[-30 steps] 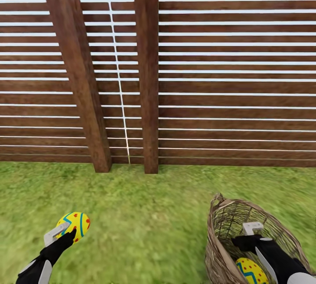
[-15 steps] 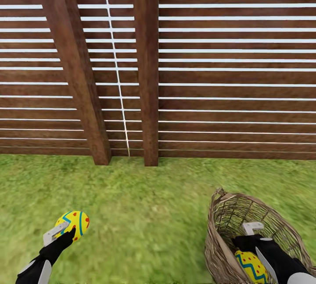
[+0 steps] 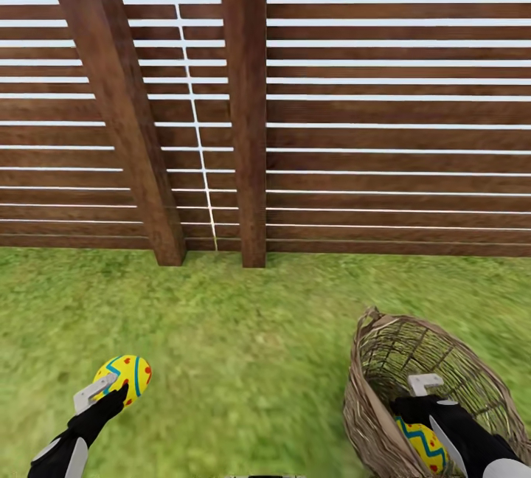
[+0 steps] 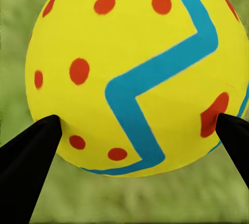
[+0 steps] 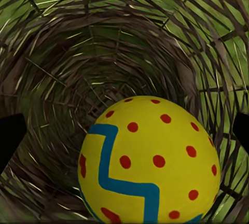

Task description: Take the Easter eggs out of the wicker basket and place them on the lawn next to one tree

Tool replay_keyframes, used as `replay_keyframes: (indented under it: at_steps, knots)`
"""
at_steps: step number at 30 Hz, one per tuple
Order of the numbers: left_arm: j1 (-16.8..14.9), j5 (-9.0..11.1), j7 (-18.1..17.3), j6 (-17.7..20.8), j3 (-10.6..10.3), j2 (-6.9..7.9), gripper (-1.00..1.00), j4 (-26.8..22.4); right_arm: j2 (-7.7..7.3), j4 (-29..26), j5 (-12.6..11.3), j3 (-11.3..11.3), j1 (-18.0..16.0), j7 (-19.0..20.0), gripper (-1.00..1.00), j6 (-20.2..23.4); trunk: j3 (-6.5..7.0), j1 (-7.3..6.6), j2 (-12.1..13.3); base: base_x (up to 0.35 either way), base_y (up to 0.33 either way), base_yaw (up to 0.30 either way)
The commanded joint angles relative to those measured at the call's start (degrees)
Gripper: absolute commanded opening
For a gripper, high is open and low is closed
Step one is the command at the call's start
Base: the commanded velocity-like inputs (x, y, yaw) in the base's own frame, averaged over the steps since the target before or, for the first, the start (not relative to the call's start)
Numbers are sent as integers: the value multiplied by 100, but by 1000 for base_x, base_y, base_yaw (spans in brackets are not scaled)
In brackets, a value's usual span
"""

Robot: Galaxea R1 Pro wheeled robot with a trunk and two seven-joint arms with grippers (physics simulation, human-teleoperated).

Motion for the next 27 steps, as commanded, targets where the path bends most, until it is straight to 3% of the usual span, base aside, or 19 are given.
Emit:
replay_keyframes:
  at_steps: [1,14,27]
  knots:
    - [-6,5,-47,42,28,-5,-100,-6,-7,-11,-27,39,-1,-1,100,32,-28,1,-4,0,0,0]
    - [-7,5,-47,41,28,-14,-100,0,-7,-13,-27,55,-1,-9,100,32,-316,35,-21,0,0,0]
    - [-6,5,-47,41,28,-8,-100,7,0,-6,-27,59,-1,-10,100,32,-316,35,-21,0,-52,0]
